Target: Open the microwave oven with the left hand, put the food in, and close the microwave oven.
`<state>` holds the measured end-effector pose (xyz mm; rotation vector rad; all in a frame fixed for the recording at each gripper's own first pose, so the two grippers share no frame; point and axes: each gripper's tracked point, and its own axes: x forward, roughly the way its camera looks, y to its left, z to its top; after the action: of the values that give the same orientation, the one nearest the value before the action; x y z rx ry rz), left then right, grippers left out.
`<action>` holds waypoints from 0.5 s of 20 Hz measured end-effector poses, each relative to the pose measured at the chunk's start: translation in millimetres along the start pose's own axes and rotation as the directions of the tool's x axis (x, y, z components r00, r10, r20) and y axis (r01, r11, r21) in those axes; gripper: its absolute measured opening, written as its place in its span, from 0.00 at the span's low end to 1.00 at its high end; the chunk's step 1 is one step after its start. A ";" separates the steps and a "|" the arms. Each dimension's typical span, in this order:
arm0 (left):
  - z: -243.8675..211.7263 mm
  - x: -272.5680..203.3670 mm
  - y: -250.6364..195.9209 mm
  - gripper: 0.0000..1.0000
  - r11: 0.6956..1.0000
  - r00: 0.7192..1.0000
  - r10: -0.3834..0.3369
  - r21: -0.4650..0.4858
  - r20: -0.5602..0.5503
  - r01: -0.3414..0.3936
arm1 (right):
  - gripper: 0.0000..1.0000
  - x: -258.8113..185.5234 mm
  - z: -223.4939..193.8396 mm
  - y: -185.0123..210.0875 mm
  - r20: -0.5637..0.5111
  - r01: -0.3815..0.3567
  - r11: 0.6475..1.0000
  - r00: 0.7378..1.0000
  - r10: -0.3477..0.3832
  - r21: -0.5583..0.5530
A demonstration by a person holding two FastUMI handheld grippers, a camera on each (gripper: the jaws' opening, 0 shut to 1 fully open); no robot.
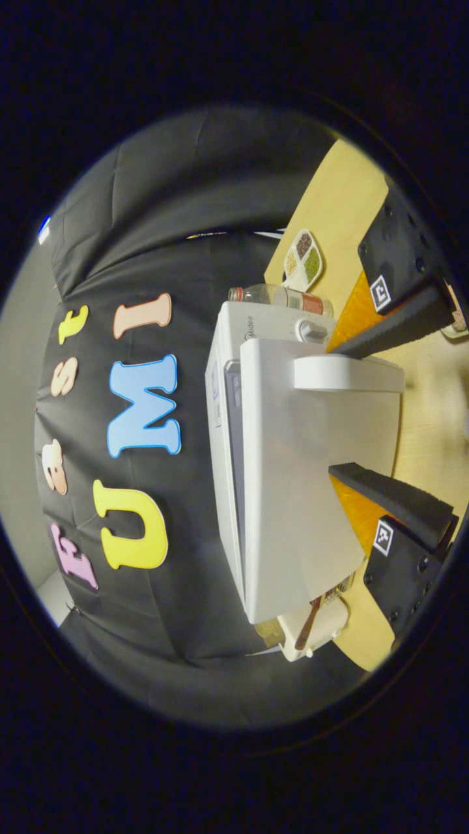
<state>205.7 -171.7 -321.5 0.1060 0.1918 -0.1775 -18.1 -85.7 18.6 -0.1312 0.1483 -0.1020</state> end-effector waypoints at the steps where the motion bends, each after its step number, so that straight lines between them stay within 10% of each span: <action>1: -1.8 -8.4 2.9 1.00 1.000 1.000 0.001 0.017 0.002 -0.001 | 0.97 0.4 -1.3 1.1 -0.001 -0.007 1.000 1.000 0.007 0.003; 10: -14.9 -92.8 40.2 0.99 0.998 0.999 0.043 0.039 0.006 -0.043 | 0.97 0.0 -17.6 57.9 -0.036 -0.148 0.989 0.988 0.148 0.020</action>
<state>120.8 -115.2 -314.1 0.1485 0.1807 -0.1383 -15.6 -30.7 -6.6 -0.1006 0.1937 0.0424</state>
